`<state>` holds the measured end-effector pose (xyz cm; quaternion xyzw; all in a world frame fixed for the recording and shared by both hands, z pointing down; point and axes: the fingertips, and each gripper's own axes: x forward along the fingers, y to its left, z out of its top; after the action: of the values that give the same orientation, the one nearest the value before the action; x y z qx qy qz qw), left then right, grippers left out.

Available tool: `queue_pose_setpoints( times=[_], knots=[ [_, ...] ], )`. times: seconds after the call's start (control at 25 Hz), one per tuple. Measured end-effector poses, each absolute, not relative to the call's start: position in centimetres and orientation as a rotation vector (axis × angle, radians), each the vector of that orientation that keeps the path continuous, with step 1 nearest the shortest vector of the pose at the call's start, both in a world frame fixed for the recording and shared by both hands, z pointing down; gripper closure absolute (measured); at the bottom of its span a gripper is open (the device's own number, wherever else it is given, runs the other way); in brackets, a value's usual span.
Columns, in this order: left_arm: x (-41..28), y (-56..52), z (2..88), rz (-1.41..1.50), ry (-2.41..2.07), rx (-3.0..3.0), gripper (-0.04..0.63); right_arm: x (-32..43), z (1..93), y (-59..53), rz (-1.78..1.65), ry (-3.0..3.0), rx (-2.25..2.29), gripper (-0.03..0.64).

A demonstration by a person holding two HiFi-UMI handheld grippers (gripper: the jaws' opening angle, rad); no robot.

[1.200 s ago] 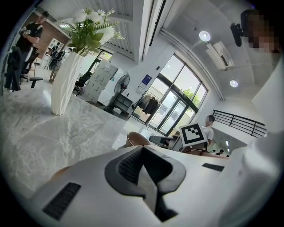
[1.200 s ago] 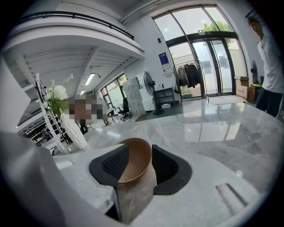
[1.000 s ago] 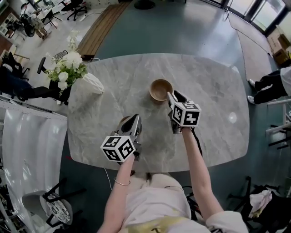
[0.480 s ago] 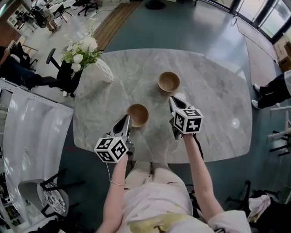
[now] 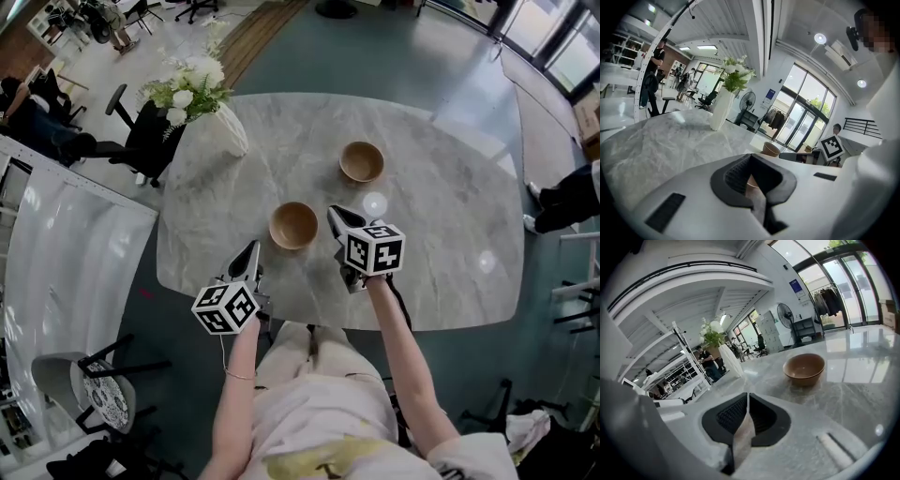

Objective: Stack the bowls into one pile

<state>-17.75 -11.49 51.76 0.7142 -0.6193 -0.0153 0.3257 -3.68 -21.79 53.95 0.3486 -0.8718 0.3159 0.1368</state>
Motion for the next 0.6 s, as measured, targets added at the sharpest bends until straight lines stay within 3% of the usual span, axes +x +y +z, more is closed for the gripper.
queue_pose_setpoints(
  times=[0.36, 0.6],
  knots=[
    [-18.7, -10.5, 54.5, -0.013, -1.609, 1.799, 0.596, -6.6, 57.0, -21.2, 0.942, -2.441, 0.922, 0.503],
    [-18.9, -10.6, 55.5, -0.007, -1.598, 1.772, 0.595, -7.8, 58.4, -21.2, 0.973, -2.407, 0.894, 0.477]
  ],
)
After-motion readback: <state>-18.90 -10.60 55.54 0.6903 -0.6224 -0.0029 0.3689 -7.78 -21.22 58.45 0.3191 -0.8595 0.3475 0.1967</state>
